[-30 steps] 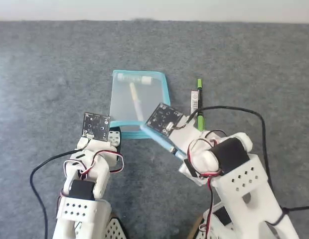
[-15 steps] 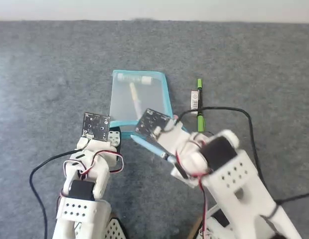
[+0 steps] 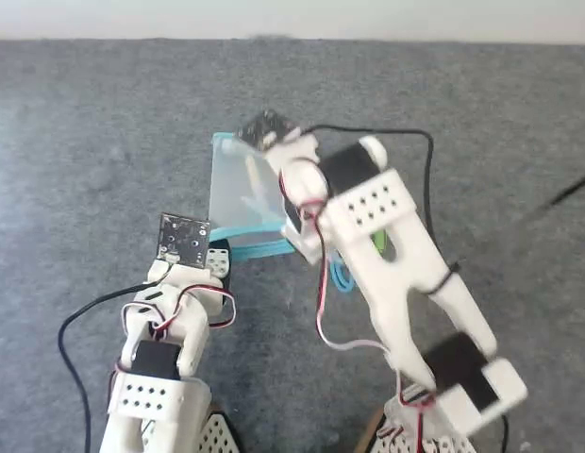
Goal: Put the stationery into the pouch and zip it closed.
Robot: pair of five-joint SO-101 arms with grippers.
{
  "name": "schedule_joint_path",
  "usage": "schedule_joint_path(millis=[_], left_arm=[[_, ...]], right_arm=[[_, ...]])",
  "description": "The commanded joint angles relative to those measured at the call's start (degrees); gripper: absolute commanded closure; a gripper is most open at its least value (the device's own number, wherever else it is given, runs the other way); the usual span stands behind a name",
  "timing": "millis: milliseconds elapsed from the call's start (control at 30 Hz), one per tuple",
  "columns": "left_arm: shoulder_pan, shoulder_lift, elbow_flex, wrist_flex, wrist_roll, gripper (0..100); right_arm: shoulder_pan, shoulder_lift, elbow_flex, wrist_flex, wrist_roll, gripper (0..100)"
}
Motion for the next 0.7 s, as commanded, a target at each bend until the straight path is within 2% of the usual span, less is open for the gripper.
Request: schedule_joint_path(millis=[0,233,500,567,667], left_arm=[[0.2,0.0,-1.2,-1.5,-0.8,99],[0.2,0.1,-1.2,-1.5,-0.8,99],[0.0,0.1,-1.2,-1.5,-0.8,99],[-0.2,0.1,-1.2,-1.5,-0.8,99],[0.2,-0.2,-1.2,-1.7,-0.9,99]], right_arm=[[0.7,1.7,-7.6,0.9,-2.5,99.1],[-5.4,2.1,-10.2,-0.7,-2.4,98.3],[-7.6,1.9,-10.7,-1.5,-2.4,71.2],[-7.4,1.0,-11.4,-1.1,-2.3,66.9],[-7.4,-3.2,-11.3,-0.7,-0.6,65.5]])
